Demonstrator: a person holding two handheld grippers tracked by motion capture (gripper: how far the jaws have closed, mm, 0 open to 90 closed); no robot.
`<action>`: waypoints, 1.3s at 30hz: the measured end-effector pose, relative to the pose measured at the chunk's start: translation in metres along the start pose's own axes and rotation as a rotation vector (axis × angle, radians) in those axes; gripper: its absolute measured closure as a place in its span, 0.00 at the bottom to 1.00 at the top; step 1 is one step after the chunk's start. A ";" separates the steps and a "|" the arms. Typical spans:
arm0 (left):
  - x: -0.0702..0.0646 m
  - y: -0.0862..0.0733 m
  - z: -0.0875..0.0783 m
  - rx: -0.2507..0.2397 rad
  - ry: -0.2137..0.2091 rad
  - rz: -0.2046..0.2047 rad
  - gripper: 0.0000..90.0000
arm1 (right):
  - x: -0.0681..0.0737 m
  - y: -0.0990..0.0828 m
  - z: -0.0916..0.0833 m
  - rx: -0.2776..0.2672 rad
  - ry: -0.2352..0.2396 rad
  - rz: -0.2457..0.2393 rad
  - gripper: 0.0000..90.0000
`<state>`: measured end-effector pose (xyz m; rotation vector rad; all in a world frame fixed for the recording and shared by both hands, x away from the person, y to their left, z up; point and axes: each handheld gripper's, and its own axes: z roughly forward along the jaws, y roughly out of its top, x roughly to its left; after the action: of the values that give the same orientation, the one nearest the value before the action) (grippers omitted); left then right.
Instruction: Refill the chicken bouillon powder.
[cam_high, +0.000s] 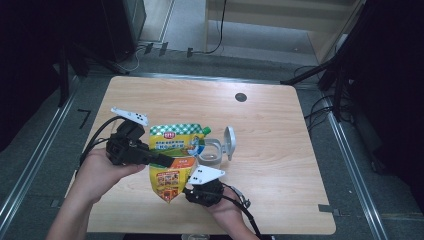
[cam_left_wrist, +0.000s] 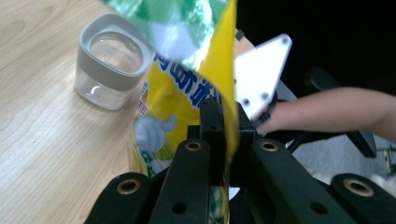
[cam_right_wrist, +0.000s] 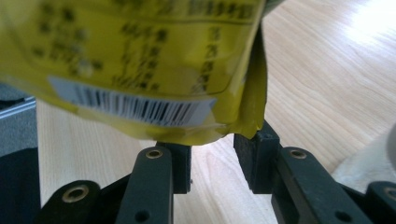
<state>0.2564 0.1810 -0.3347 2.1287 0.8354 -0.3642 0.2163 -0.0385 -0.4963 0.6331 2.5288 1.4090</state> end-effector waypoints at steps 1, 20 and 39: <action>0.001 0.000 0.001 0.003 -0.003 -0.005 0.99 | 0.001 0.000 0.000 0.005 0.001 -0.002 0.77; 0.004 0.010 0.031 -0.013 0.092 -0.026 0.93 | 0.024 -0.001 0.002 0.021 0.053 -0.031 0.79; 0.003 0.013 0.053 -0.021 0.207 -0.029 0.80 | 0.026 0.018 -0.001 -0.007 0.177 0.079 0.75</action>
<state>0.2686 0.1353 -0.3621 2.1620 0.9839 -0.1499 0.1979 -0.0191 -0.4788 0.6403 2.6586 1.5650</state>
